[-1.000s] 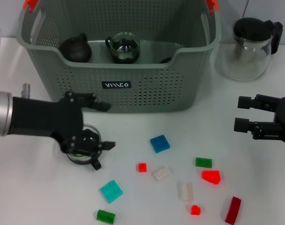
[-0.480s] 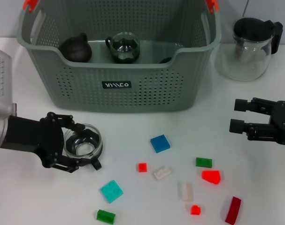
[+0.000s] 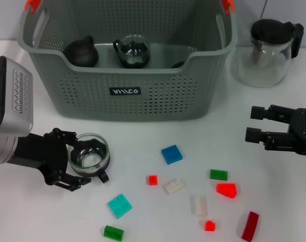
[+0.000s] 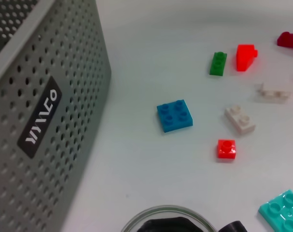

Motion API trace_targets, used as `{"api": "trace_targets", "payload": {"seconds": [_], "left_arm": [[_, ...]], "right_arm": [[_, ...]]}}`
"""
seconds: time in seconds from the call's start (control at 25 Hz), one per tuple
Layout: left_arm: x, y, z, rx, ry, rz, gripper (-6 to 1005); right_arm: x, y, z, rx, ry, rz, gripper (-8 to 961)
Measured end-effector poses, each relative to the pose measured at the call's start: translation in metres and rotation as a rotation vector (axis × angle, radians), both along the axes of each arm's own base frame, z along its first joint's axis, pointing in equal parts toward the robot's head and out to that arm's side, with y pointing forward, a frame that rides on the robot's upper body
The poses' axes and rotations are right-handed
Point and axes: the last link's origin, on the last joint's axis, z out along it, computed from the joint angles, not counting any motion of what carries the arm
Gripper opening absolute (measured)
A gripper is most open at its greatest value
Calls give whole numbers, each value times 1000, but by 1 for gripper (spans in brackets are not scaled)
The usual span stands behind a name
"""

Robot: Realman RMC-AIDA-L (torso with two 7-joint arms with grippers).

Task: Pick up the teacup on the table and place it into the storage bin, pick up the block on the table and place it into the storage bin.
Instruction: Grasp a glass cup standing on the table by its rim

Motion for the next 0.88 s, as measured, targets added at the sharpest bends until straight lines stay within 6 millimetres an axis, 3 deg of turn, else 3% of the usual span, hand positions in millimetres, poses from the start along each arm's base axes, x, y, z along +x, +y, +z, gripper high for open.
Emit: {"api": "trace_targets", "payload": {"seconds": [0.48, 0.88], "left_arm": [[-9, 1, -16, -22, 56, 6, 847], [-8, 2, -16, -21, 57, 10, 804]], "right_arm": [[0, 0, -1, 8, 4, -5, 916], [0, 1, 0, 13, 6, -6, 916]]}}
